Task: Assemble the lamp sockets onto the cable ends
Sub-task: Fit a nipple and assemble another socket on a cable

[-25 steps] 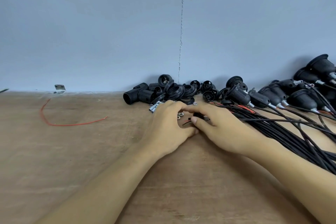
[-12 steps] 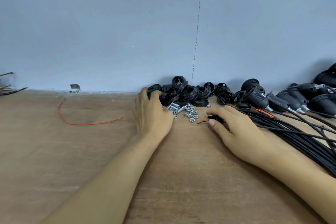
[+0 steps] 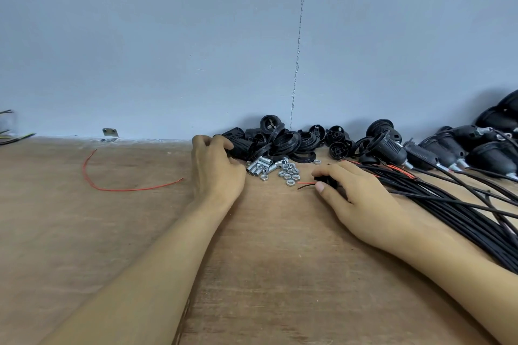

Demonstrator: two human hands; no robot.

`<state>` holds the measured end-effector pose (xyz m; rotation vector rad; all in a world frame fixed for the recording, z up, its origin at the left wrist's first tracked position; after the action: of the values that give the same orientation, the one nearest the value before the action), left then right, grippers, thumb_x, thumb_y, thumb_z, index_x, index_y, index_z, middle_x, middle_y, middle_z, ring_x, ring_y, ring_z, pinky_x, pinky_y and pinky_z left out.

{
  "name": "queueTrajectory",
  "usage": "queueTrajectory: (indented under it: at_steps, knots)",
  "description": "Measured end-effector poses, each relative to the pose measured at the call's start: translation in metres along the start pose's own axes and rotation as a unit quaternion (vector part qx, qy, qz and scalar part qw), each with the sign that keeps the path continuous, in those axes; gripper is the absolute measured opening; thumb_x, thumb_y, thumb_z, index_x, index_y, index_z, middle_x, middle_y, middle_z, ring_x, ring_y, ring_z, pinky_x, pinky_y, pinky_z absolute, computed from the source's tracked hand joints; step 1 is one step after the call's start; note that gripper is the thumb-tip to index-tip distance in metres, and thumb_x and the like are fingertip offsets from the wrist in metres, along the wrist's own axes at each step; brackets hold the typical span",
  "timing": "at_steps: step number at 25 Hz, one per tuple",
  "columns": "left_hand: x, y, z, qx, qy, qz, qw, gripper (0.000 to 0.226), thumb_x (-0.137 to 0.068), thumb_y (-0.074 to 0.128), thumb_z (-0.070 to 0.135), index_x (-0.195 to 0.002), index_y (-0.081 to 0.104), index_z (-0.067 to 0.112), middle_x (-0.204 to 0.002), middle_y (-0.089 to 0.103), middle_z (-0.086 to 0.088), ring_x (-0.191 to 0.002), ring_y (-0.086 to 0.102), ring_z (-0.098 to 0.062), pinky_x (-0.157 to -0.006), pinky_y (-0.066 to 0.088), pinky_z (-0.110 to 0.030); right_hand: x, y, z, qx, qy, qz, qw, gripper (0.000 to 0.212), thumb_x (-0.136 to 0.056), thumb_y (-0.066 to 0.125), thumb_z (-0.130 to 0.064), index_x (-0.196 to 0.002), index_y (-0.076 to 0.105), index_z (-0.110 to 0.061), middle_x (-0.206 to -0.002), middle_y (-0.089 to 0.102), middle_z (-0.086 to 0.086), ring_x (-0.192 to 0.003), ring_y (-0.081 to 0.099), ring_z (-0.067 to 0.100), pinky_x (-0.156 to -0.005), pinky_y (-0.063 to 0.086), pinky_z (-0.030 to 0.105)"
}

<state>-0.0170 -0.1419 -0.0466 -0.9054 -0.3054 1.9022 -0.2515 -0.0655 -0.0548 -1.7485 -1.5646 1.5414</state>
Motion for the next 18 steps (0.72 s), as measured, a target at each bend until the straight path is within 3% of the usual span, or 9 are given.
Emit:
queueTrajectory:
  at_steps: [3,5,7,9,13,16,18]
  knots:
    - [0.0,-0.004,0.0,0.013,0.002,0.034,0.999,0.027,-0.085,0.061,0.0,-0.108,0.066,0.014,-0.121,0.046,-0.01,-0.114,0.053,-0.032,-0.097,0.043,-0.035,0.0,0.0,0.001,-0.003,0.003,-0.002,1.0,0.023,-0.099,0.055,-0.033,-0.12,0.063,-0.027,-0.105,0.055,-0.014,-0.095,0.049,0.004,-0.085,0.039,0.023]
    - [-0.001,-0.005,-0.001,0.0,-0.005,0.039,0.999,0.032,-0.086,0.065,0.004,-0.116,0.062,0.014,-0.131,0.044,-0.013,-0.121,0.048,-0.034,-0.104,0.041,-0.041,0.0,-0.001,0.0,-0.003,0.002,-0.005,1.0,0.024,-0.098,0.054,-0.033,-0.12,0.063,-0.027,-0.106,0.056,-0.013,-0.097,0.05,0.005,-0.087,0.04,0.025]
    - [-0.003,-0.001,-0.004,-0.029,-0.007,-0.01,1.0,0.046,-0.09,0.064,0.009,-0.134,0.055,0.016,-0.149,0.036,-0.014,-0.136,0.038,-0.036,-0.112,0.035,-0.045,0.0,-0.001,0.0,-0.002,0.001,-0.005,1.0,0.024,-0.098,0.055,-0.033,-0.119,0.063,-0.026,-0.107,0.057,-0.012,-0.098,0.052,0.007,-0.089,0.042,0.027]
    - [-0.005,0.006,-0.007,-0.052,0.006,-0.067,0.996,0.05,-0.093,0.06,0.011,-0.142,0.052,0.014,-0.153,0.036,-0.013,-0.142,0.035,-0.035,-0.116,0.032,-0.044,0.001,-0.001,-0.001,-0.005,0.002,-0.007,1.0,0.024,-0.098,0.054,-0.033,-0.119,0.063,-0.026,-0.107,0.057,-0.012,-0.099,0.052,0.008,-0.09,0.043,0.028]
    - [-0.005,0.005,-0.008,-0.035,0.019,-0.034,0.999,0.029,-0.09,0.059,0.004,-0.115,0.068,0.015,-0.135,0.047,-0.01,-0.121,0.053,-0.033,-0.101,0.044,-0.04,0.0,-0.001,-0.001,-0.008,0.004,-0.01,1.0,0.023,-0.098,0.053,-0.035,-0.118,0.062,-0.027,-0.106,0.056,-0.012,-0.098,0.052,0.008,-0.09,0.045,0.031]
    - [-0.003,0.001,-0.008,-0.018,0.006,-0.012,1.0,0.021,-0.087,0.06,0.003,-0.1,0.067,0.018,-0.115,0.04,-0.001,-0.098,0.059,-0.029,-0.08,0.047,-0.036,0.001,-0.001,-0.001,-0.012,0.006,-0.012,1.0,0.022,-0.098,0.052,-0.035,-0.118,0.062,-0.03,-0.106,0.055,-0.015,-0.097,0.051,0.006,-0.09,0.046,0.032]
    - [-0.002,0.0,-0.008,-0.01,-0.011,-0.007,1.0,0.019,-0.086,0.06,0.004,-0.096,0.067,0.018,-0.112,0.035,0.001,-0.092,0.059,-0.028,-0.078,0.048,-0.036,0.001,-0.001,-0.003,-0.021,0.006,-0.014,1.0,0.022,-0.099,0.051,-0.035,-0.118,0.062,-0.032,-0.109,0.055,-0.015,-0.101,0.052,0.007,-0.093,0.045,0.032]
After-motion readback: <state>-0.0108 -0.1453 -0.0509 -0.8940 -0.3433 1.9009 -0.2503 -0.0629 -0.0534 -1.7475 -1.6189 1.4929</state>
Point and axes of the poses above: each hand's wrist, its own x-axis away from the middle knuckle, its own y-axis out of the palm, z = x × y, the point moved 4 cm from there along -x, towards the middle knuckle
